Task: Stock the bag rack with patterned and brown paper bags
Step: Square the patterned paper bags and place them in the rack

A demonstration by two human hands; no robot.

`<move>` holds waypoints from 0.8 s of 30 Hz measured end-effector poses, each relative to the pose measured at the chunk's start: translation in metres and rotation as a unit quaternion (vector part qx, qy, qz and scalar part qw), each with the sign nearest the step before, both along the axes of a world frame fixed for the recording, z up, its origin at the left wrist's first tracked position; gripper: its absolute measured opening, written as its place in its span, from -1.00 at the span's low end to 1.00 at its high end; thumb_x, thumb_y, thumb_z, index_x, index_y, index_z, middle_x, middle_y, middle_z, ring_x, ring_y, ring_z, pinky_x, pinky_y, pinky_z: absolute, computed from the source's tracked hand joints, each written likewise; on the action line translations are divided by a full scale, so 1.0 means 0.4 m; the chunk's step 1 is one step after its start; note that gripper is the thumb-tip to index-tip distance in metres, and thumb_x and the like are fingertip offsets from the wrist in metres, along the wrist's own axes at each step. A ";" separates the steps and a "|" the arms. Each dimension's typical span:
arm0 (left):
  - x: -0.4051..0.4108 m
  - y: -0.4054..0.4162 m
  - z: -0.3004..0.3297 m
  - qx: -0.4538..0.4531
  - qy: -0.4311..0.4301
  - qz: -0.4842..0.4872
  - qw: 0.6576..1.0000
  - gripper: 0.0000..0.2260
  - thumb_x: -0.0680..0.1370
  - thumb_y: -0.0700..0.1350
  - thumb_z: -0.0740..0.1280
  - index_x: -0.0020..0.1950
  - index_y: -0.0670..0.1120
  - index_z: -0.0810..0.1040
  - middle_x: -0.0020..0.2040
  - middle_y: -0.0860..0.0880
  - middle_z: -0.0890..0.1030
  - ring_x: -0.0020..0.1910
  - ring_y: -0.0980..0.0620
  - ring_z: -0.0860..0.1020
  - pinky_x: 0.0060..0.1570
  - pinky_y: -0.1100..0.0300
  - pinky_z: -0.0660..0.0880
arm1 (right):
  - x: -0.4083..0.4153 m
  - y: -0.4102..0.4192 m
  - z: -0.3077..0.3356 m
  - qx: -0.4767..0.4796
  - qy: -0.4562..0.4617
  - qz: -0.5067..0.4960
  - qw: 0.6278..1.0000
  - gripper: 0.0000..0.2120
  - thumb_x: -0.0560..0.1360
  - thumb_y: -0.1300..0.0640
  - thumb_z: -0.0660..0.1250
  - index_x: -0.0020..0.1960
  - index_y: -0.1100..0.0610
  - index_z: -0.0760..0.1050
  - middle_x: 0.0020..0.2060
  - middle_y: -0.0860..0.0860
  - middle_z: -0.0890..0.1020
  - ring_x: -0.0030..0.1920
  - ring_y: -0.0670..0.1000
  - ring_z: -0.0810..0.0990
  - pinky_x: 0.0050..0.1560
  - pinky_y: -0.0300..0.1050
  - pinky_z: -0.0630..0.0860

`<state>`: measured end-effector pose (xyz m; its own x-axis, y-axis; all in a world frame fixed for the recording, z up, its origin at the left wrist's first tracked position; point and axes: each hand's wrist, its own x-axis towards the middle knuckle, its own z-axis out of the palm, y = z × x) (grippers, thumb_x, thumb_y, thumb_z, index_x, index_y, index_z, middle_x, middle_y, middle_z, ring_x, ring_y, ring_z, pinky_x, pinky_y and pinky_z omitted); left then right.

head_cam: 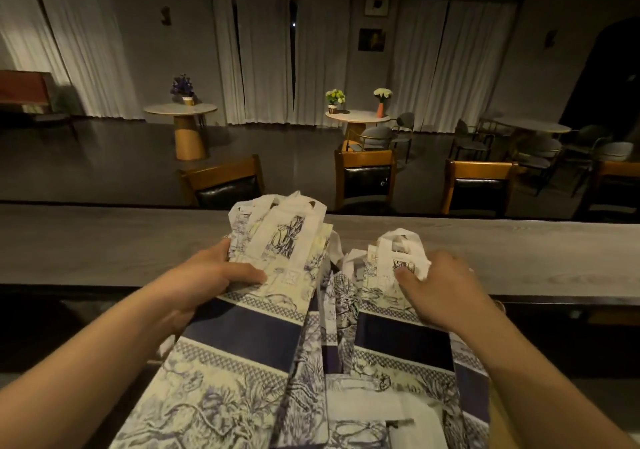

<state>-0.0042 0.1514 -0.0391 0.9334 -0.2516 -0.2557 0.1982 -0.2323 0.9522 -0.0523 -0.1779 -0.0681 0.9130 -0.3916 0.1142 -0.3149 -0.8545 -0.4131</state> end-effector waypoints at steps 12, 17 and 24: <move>0.001 -0.009 -0.027 -0.008 0.013 0.013 1.000 -0.53 0.47 -0.36 0.48 0.31 -0.04 0.52 0.03 -0.13 0.76 -0.03 -0.14 0.75 -0.08 0.07 0.64 | -0.126 0.190 0.109 -0.089 0.309 0.436 0.841 -0.42 0.34 -0.37 0.54 0.15 -0.02 0.51 0.03 -0.12 0.47 0.07 -0.03 0.46 0.05 -0.04 0.50; -0.003 0.008 -0.014 -0.004 0.006 0.019 1.000 -0.51 0.50 -0.37 0.45 0.38 -0.07 0.47 0.05 -0.13 0.76 0.00 -0.16 0.74 -0.06 0.05 0.67 | -0.130 0.219 0.098 -0.081 0.298 0.440 0.843 -0.58 0.46 -0.15 0.54 0.15 0.06 0.50 0.06 -0.02 0.56 0.06 0.06 0.55 -0.04 -0.04 0.50; -0.022 0.088 0.046 0.084 -0.098 -0.092 0.987 -0.18 0.51 -0.31 0.49 0.48 0.46 0.33 0.52 0.22 0.33 0.28 0.12 0.56 0.20 0.11 0.56 | -0.063 0.126 0.189 -0.156 0.213 0.316 0.911 -0.64 0.62 0.15 0.36 0.34 -0.17 0.52 0.17 -0.16 0.58 0.15 -0.07 0.51 0.14 -0.03 0.44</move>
